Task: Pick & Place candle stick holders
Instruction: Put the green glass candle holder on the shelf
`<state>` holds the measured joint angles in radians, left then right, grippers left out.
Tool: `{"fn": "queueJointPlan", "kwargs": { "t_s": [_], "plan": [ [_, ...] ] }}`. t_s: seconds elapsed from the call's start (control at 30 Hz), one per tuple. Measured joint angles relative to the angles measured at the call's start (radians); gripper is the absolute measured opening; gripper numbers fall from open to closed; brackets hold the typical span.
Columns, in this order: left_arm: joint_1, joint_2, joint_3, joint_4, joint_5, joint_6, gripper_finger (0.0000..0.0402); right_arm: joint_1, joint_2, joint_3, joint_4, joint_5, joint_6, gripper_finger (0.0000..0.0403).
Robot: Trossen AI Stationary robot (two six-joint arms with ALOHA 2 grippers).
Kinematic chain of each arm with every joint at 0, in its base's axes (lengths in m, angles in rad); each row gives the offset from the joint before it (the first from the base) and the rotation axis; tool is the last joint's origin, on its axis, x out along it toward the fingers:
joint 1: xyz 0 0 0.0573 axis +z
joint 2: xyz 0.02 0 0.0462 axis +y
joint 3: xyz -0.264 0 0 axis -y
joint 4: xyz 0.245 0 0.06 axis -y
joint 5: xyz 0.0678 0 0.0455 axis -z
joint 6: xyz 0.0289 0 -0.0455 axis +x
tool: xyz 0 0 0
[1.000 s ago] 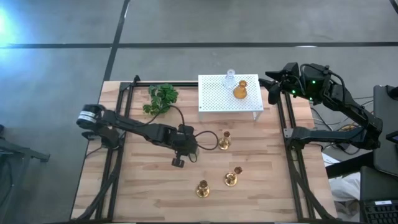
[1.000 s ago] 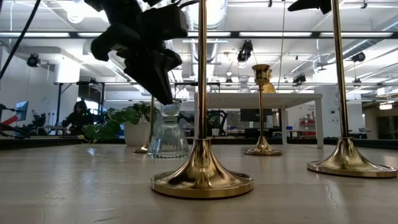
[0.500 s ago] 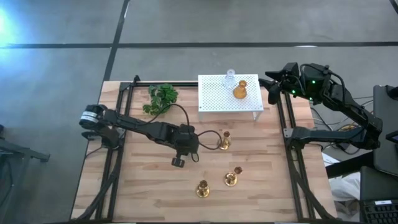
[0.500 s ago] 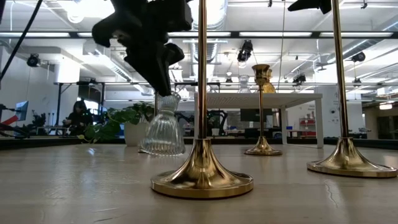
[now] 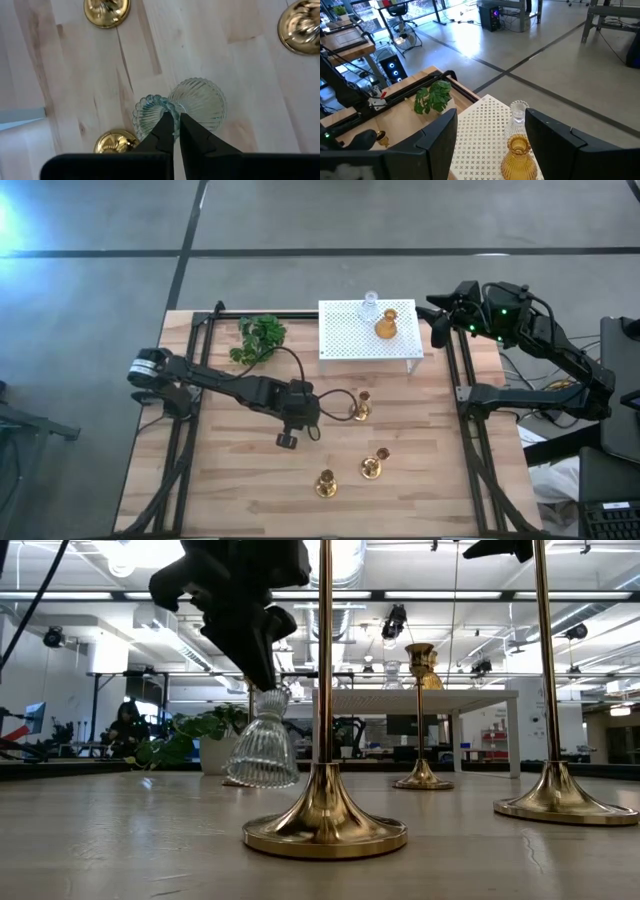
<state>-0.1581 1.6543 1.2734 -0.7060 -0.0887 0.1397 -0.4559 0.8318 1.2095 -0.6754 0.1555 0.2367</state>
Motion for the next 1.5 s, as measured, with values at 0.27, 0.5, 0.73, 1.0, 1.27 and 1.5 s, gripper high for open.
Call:
{"fn": "queueJointPlan", "kwargs": {
  "t_s": [0.27,0.5,0.73,1.0,1.27,1.5],
  "plan": [
    [0.001,-0.003,0.073,-0.074,-0.005,-0.001,0.0014,0.0,0.0,0.0,-0.001,0.0,0.0,0.0224],
    [0.009,-0.004,0.248,-0.195,-0.055,0.042,0.0014,0.0,0.0,0.0,0.0,-0.026,-0.001,0.0224],
    [0.066,-0.005,0.418,-0.276,-0.135,0.108,0.0014,0.0,0.002,0.0,0.007,-0.167,0.004,0.0224],
    [0.184,-0.005,0.565,-0.27,-0.145,0.157,0.0014,0.057,0.005,-0.075,0.135,-0.304,0.045,0.0224],
    [0.253,-0.005,0.708,-0.233,-0.109,0.164,0.0014,0.178,0.078,-0.174,0.333,-0.312,0.016,0.0224],
    [0.261,-0.005,0.74,-0.21,-0.103,0.178,0.0014,0.234,0.222,-0.142,0.431,-0.28,-0.01,0.0224]
  ]
}}
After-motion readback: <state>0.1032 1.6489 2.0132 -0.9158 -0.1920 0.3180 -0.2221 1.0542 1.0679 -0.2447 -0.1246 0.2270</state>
